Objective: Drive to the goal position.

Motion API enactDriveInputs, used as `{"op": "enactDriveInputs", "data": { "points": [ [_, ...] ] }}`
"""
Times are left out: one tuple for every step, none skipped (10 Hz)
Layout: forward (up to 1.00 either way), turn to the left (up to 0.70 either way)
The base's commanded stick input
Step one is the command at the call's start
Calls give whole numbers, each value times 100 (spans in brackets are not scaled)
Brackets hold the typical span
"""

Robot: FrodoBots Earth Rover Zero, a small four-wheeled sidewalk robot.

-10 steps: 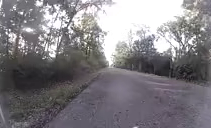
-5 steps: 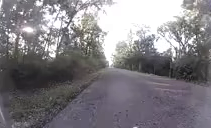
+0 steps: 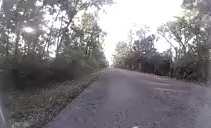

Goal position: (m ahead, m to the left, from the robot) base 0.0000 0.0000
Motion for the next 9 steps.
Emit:
{"op": "enactDriveInputs", "data": {
  "points": [
    [5, 0],
    [5, 0],
    [5, 0],
    [5, 0],
    [5, 0],
    [5, 0],
    [5, 0],
    [5, 0],
    [5, 0]
  ]
}}
